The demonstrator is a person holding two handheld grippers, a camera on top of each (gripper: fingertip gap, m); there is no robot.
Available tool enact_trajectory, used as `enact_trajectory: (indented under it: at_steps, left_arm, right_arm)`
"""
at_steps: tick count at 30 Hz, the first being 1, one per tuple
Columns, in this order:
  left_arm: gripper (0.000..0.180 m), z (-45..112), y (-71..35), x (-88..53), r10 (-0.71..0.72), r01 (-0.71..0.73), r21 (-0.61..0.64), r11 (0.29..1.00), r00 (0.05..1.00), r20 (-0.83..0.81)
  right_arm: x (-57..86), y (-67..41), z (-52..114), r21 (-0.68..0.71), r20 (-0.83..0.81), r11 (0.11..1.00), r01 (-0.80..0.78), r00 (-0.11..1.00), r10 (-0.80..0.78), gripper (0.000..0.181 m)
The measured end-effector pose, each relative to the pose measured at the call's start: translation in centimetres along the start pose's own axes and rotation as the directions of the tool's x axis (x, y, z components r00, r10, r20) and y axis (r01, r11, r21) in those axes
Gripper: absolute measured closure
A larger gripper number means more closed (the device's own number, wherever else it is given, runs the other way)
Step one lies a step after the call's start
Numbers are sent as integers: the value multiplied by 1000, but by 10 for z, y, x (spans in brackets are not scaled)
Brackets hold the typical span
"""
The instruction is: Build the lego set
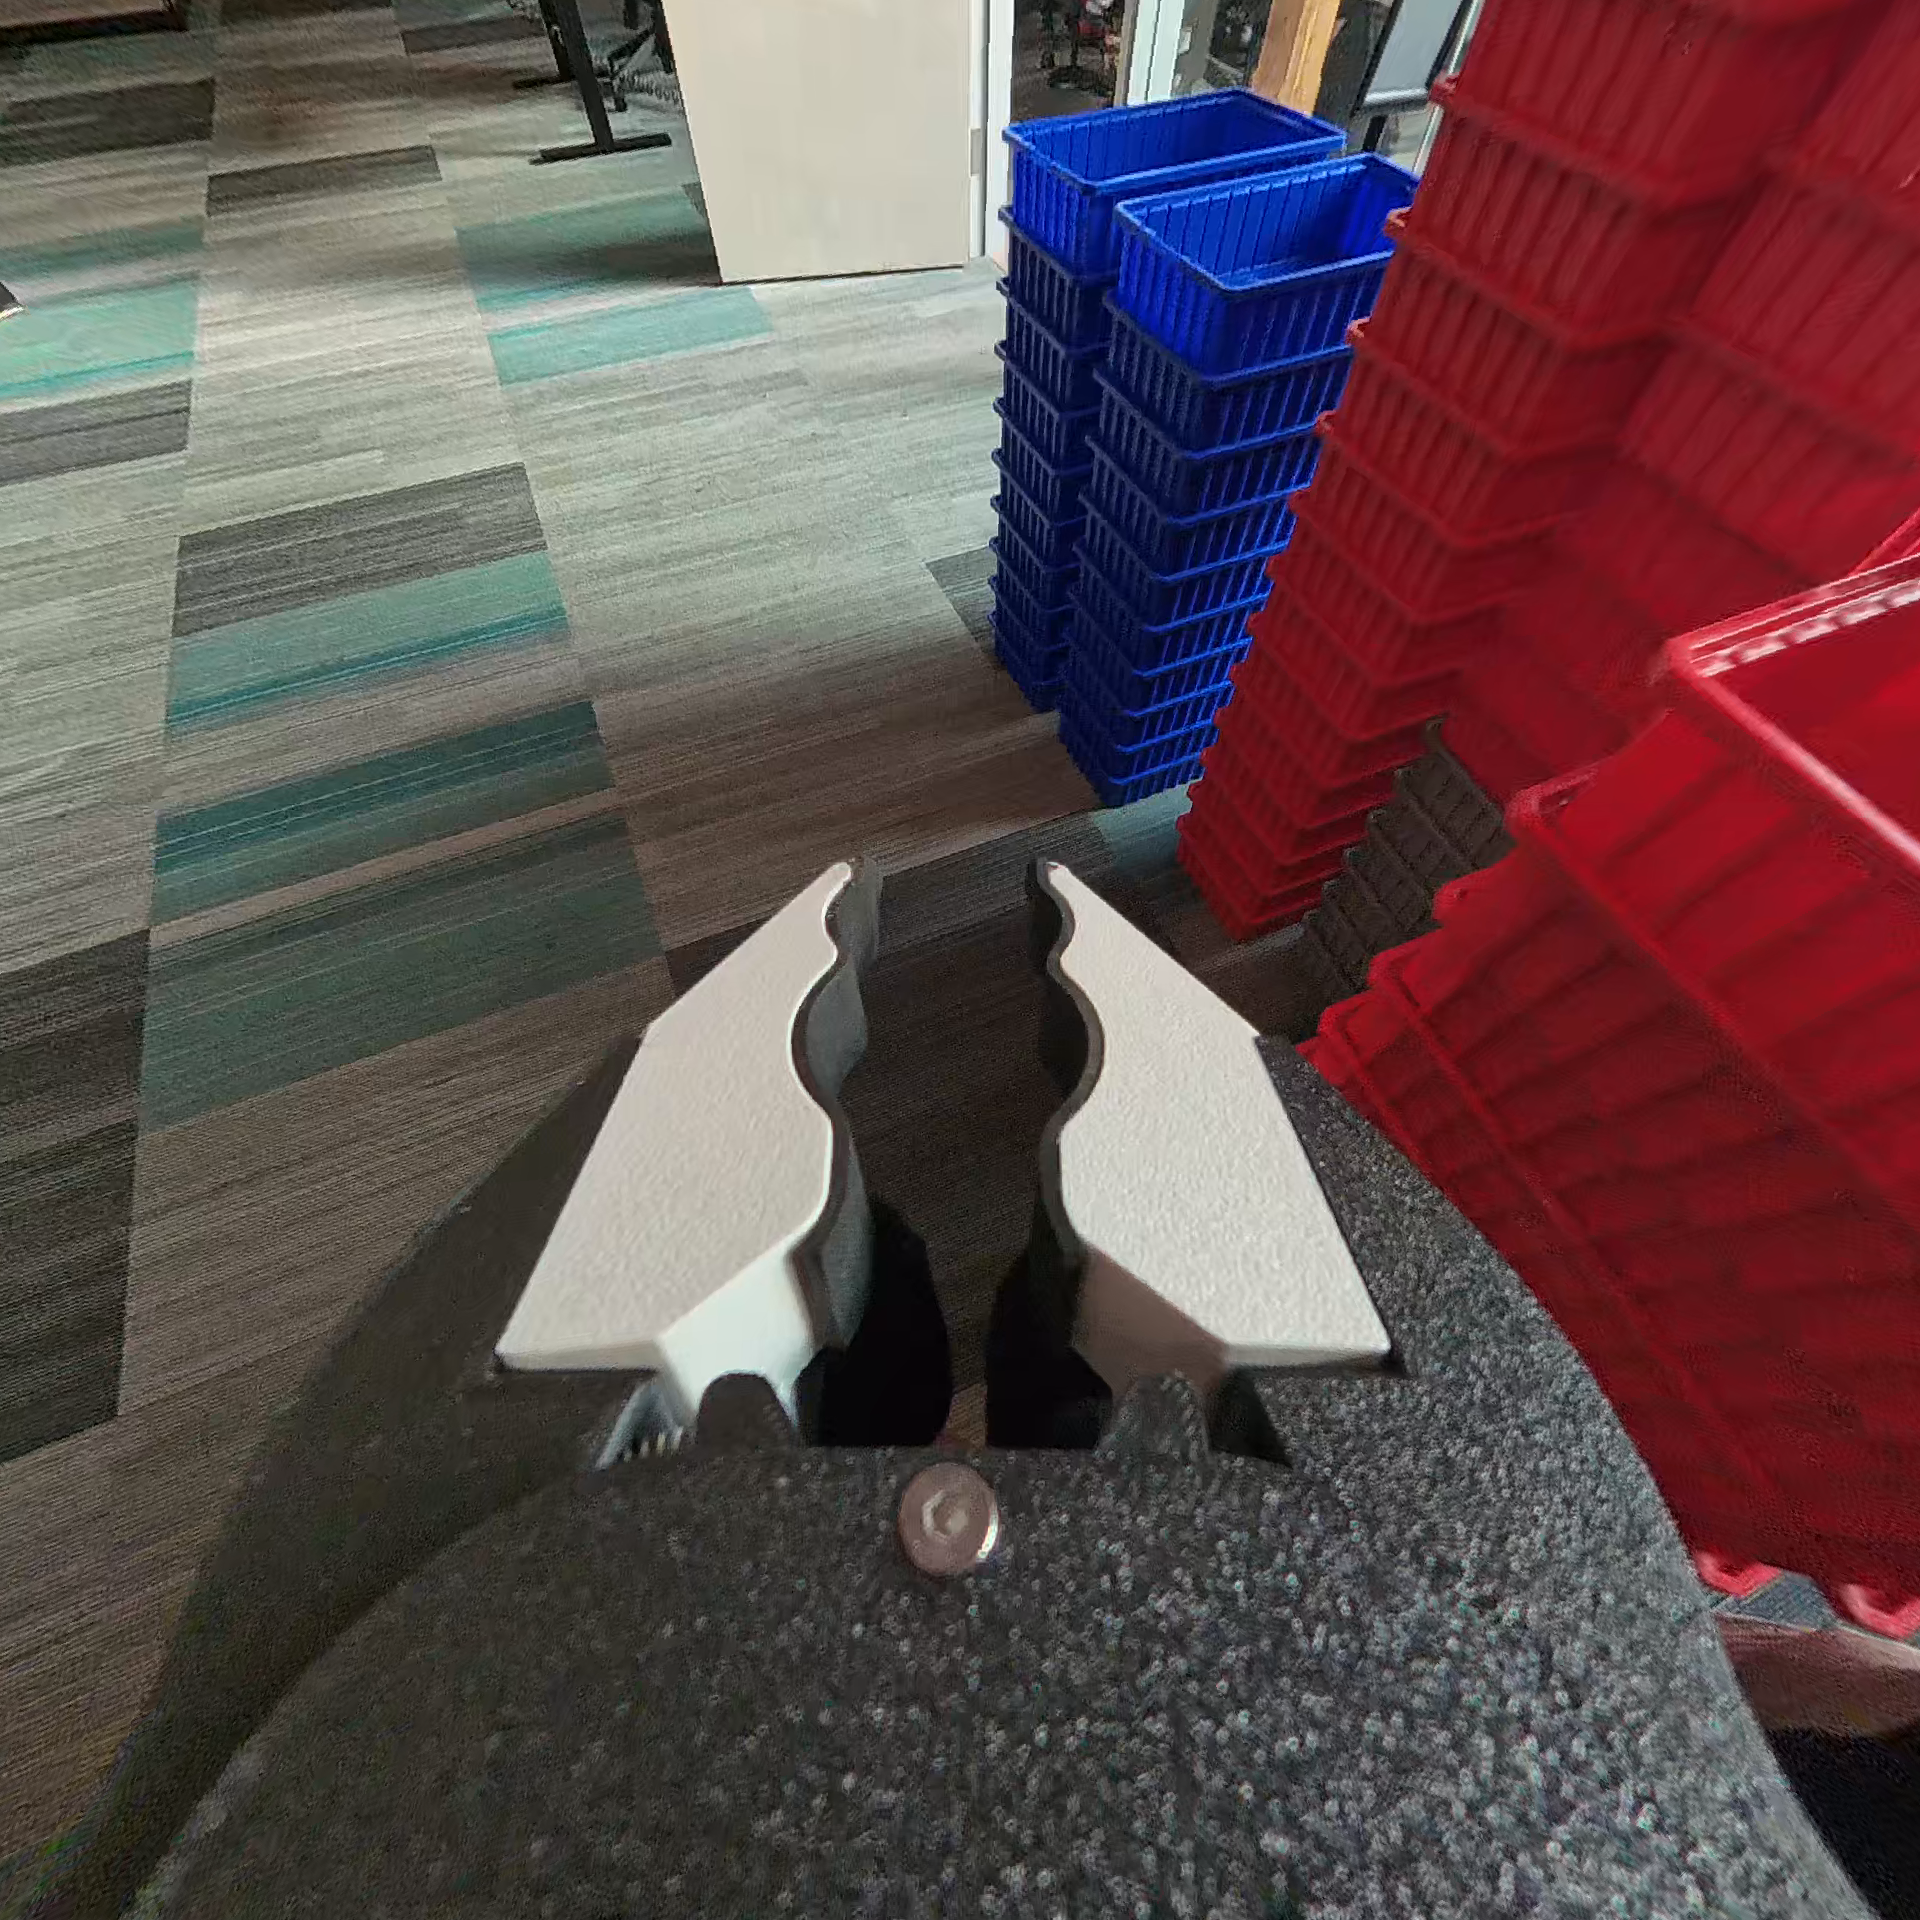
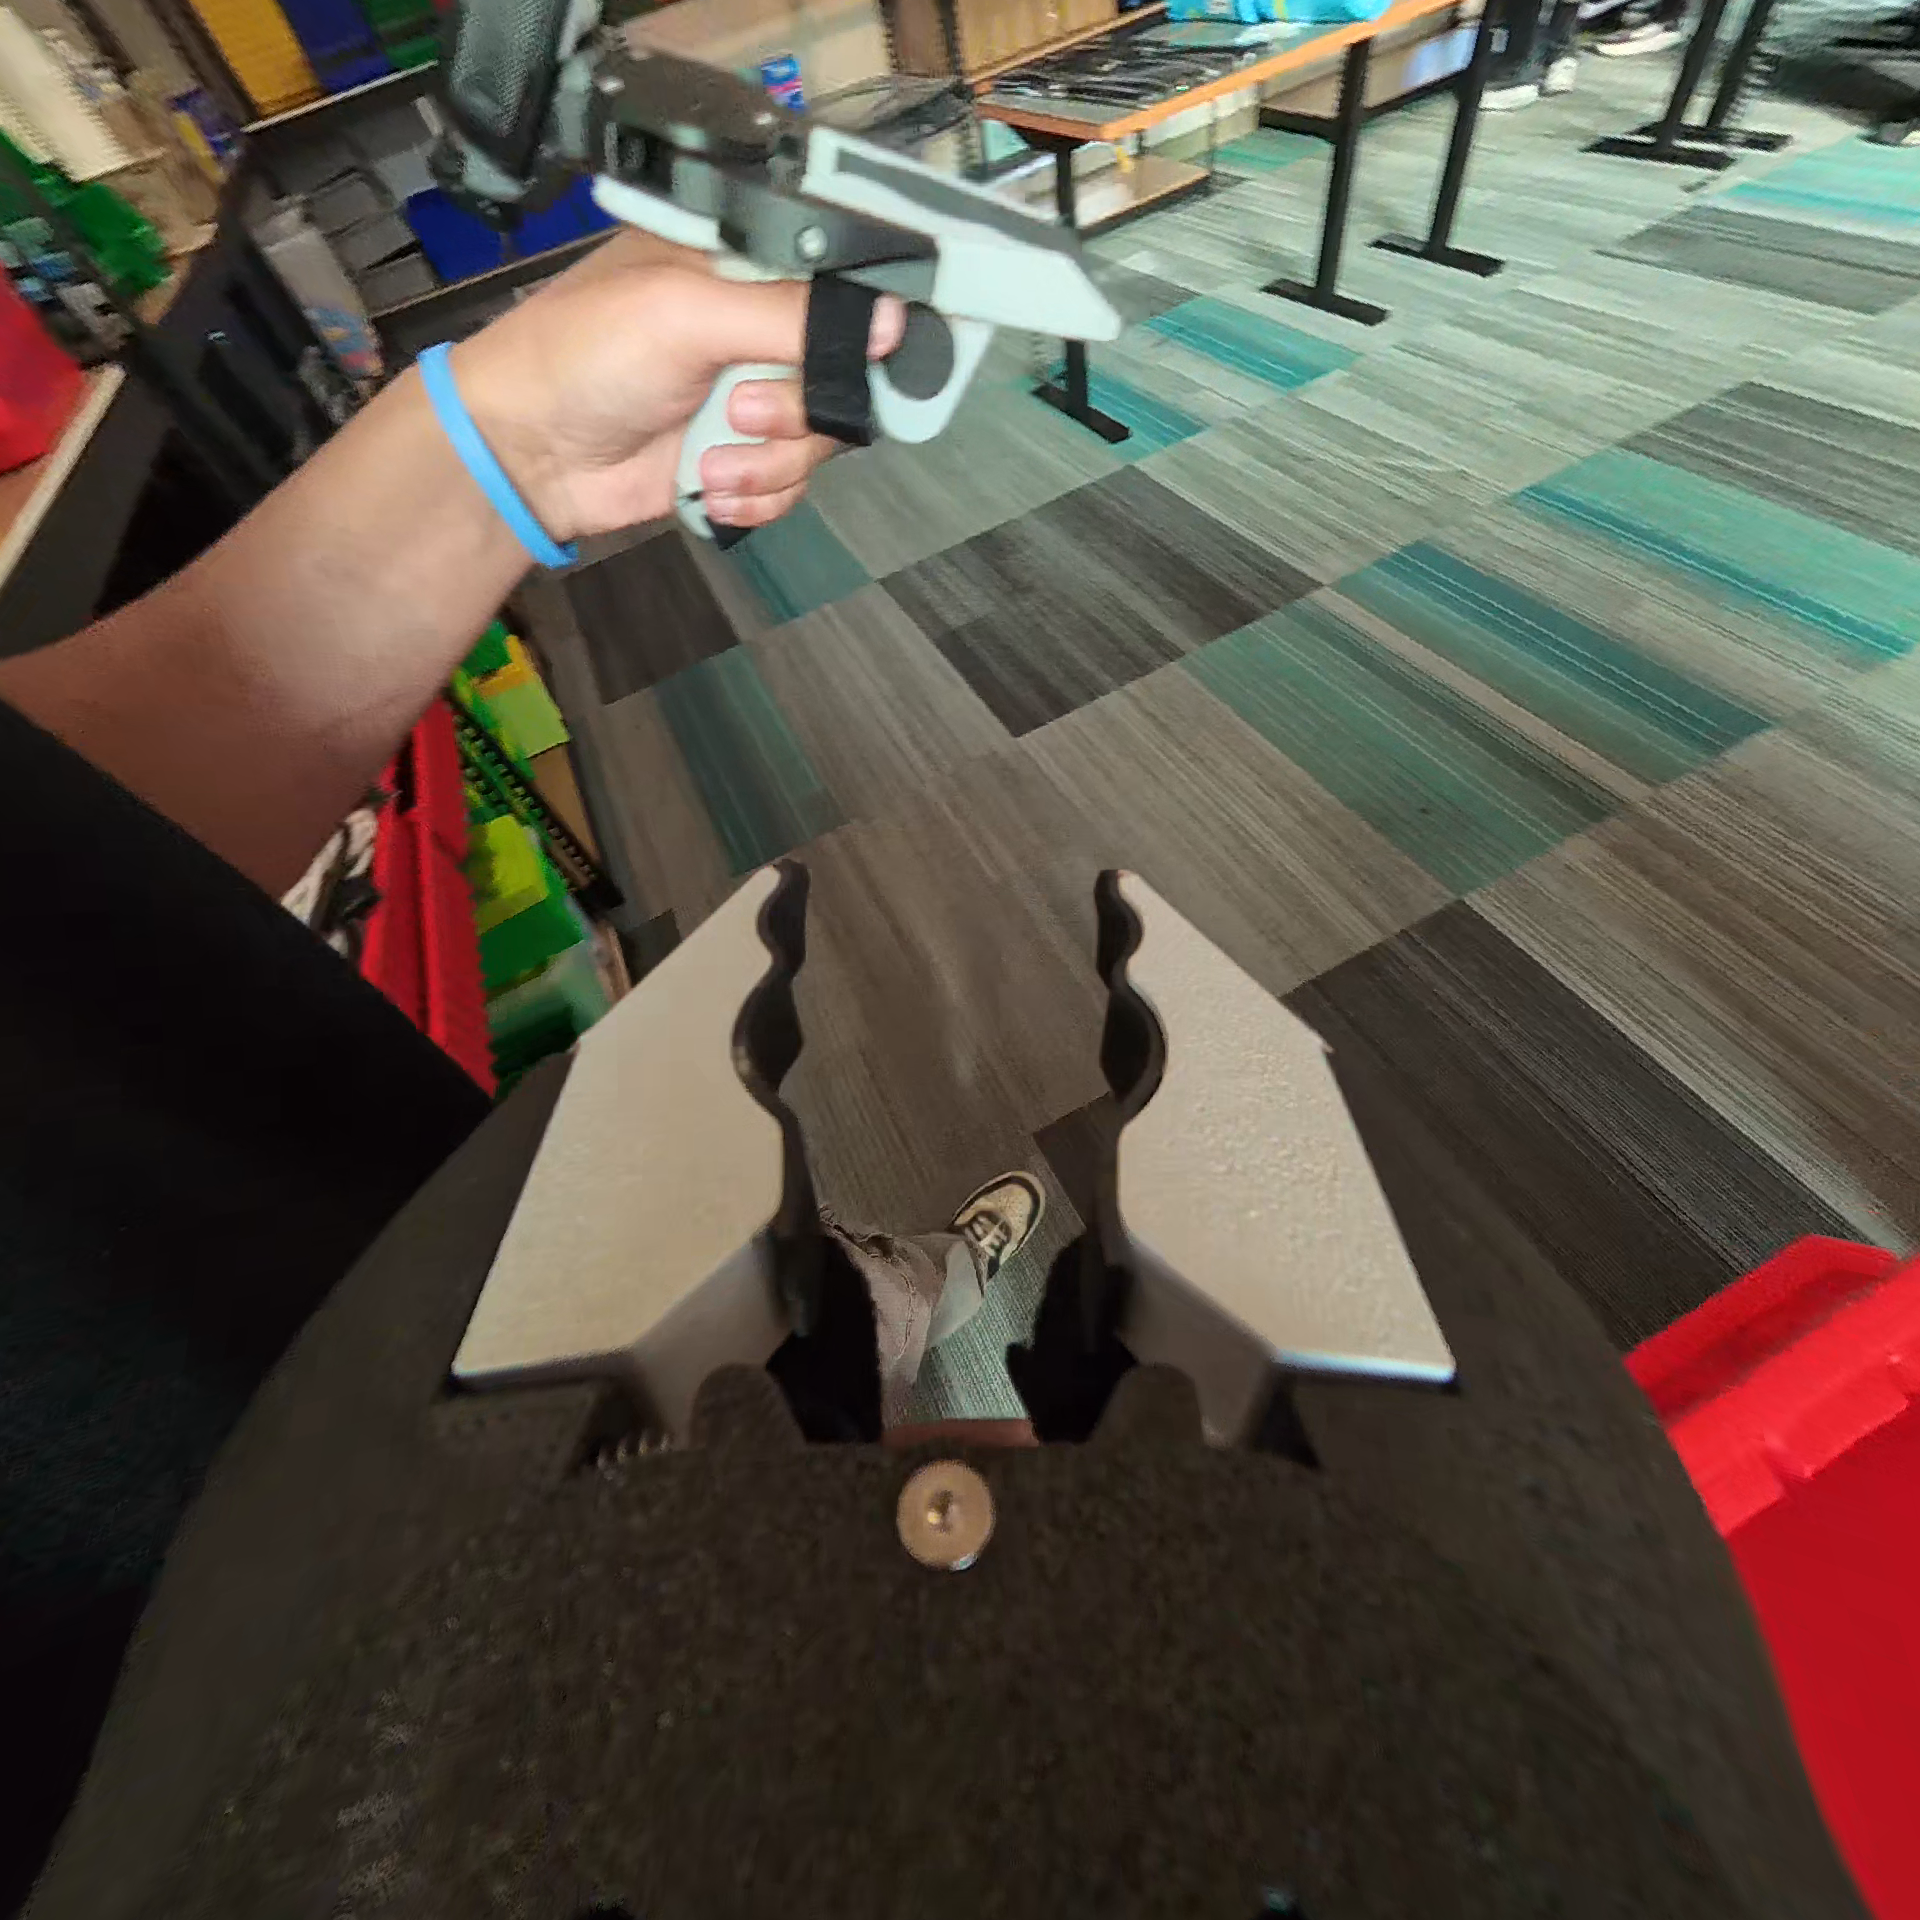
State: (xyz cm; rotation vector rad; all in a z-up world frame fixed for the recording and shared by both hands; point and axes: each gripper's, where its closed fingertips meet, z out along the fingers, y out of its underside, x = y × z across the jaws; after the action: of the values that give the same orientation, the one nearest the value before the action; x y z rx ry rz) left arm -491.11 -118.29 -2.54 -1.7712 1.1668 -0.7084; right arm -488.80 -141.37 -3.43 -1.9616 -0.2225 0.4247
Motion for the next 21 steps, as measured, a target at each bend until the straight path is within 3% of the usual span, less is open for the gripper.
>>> enact_trajectory:
  at_steps: [5, 11, 16, 21]
  left_arm:
    - [154, 23, 27, -96, 47, -49, -59, 997, 998, -33]
    - [154, 33, 22, -187, 47, -54, -68, 996, 995, -90]
    - [155, 73, 12, -250, 40, -49, -71, 996, 991, -126]
    - [155, 154, -19, -304, 25, -33, -42, 999, 983, -179]
  right_arm:
    - [59, -30, 88, 52, -137, 991, -121, 982, 127, 125]
    - [119, -79, 204, 130, -136, 951, -280, 945, 297, 126]
    - [189, -98, 285, 25, -237, 979, -203, 950, 203, 129]
    - [274, -124, 361, 22, -241, 971, -237, 942, 235, 133]
